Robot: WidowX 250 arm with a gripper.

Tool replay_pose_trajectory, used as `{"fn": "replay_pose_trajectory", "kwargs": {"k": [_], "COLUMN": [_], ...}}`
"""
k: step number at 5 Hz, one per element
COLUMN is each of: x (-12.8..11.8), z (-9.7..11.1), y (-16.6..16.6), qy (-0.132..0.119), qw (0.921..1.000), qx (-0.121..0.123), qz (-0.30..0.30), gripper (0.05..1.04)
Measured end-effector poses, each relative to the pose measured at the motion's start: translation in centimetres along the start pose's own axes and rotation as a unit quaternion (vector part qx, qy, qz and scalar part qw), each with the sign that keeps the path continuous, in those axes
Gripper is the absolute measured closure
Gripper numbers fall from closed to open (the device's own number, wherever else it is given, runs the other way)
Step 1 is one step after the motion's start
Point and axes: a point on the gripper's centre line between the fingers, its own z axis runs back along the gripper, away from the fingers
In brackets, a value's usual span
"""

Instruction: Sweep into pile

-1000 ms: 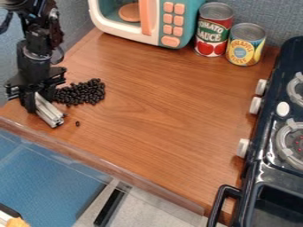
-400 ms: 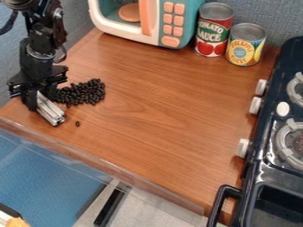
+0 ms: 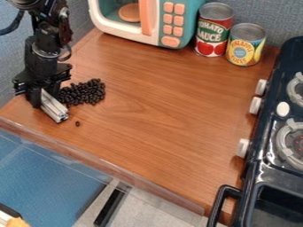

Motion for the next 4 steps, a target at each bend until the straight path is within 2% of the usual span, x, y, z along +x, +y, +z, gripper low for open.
{"fn": "replay_pose_trajectory", "kwargs": {"k": [2, 4], "x": [-1.4, -1.7], "z": [0.6, 0.8], "y": [-1.9, -2.3], "qy": [-0.017, -0.020], "qw": [0.9997, 0.9995], "qx": [-0.005, -0.008], "qz": [-0.017, -0.023], "gripper": [0.692, 0.692]}}
